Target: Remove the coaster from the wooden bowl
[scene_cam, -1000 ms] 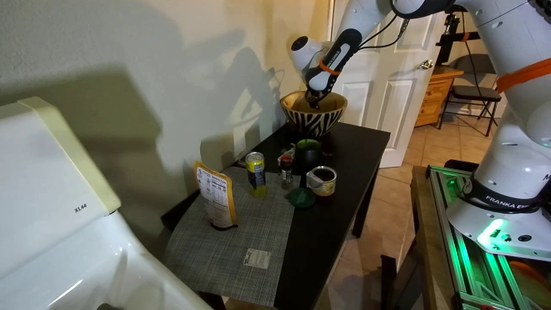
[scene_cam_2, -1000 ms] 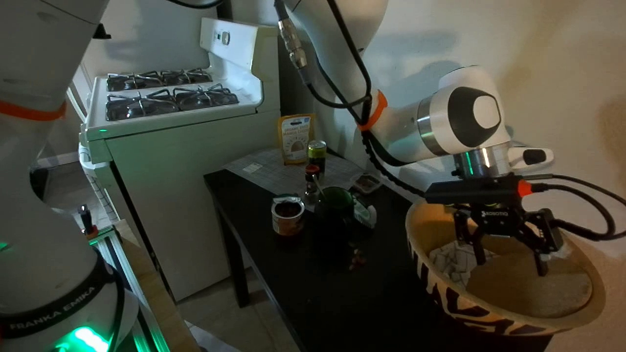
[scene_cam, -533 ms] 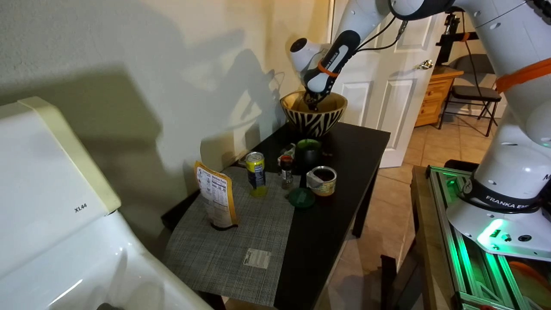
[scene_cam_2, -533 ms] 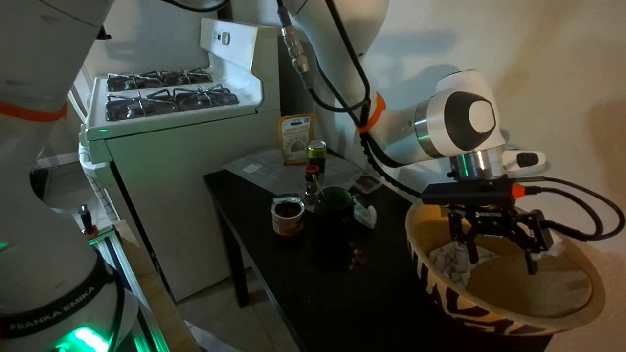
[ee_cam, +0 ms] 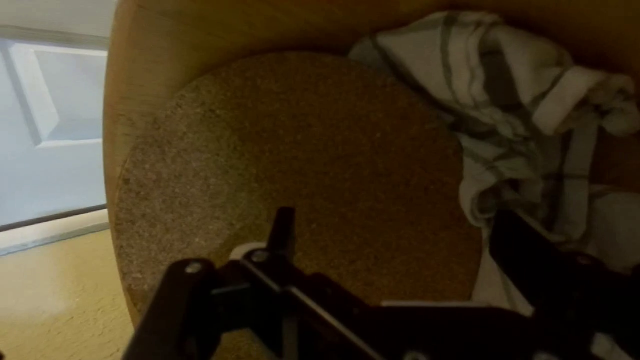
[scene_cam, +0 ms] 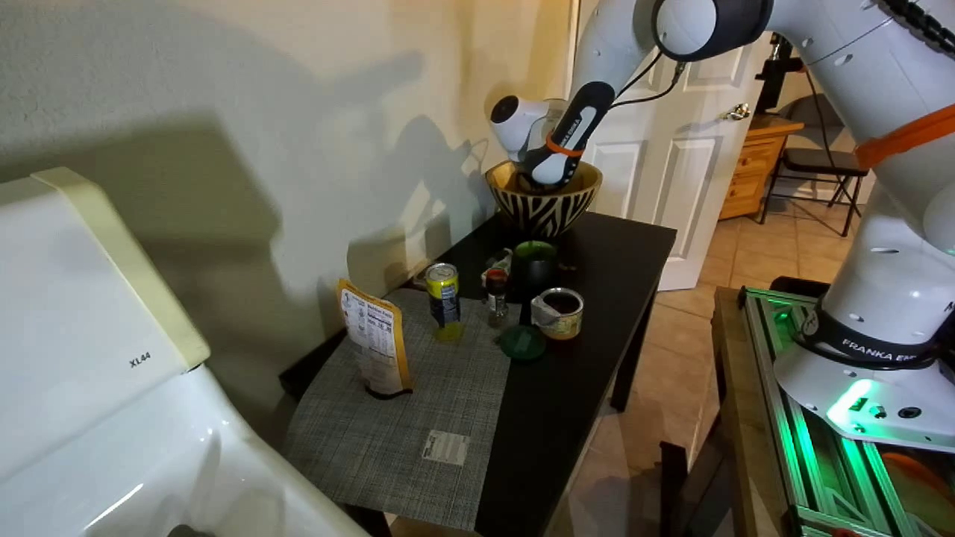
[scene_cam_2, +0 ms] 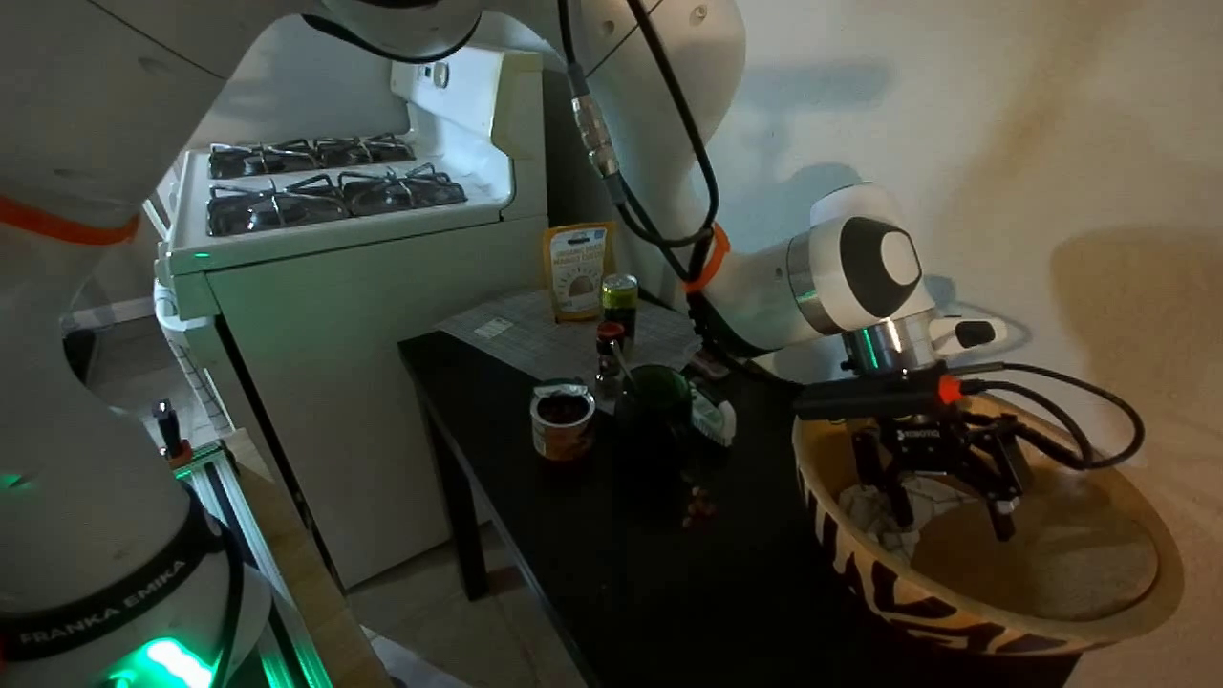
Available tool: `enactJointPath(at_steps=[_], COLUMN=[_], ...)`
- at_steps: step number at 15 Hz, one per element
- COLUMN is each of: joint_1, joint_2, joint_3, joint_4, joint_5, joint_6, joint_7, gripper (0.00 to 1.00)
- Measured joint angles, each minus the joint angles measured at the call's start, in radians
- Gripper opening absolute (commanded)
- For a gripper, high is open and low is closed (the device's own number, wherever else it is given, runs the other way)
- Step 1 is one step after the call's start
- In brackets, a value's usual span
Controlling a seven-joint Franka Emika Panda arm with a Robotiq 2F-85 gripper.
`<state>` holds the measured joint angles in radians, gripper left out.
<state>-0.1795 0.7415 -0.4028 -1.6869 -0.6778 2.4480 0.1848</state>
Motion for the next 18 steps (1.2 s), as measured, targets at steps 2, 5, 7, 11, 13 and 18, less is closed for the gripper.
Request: enactJointPath(at_steps=[2, 5, 7, 11, 13, 18], joint_1=[0.009, 0.018, 0.022, 0.042, 0.055, 0.053], joint_2=[0.023, 0.062, 0.090, 0.124, 0.132, 0.123], joint_3=[-0.015, -0.044, -0.063, -0.095, -0.114, -0.114], joint_4=[0.014, 0.043, 0.067, 0.099, 0.109, 0.113], joint_5=[-0.020, -0.049, -0.060, -0.074, -0.084, -0.086], joint_6=[0.000, 0.000, -0.001, -0.016, -0.018, -0.020], joint_7=[0.050, 0.128, 0.172, 0.255, 0.308, 0.311], gripper=[1.00, 1.00, 1.00, 1.00, 1.00, 1.00])
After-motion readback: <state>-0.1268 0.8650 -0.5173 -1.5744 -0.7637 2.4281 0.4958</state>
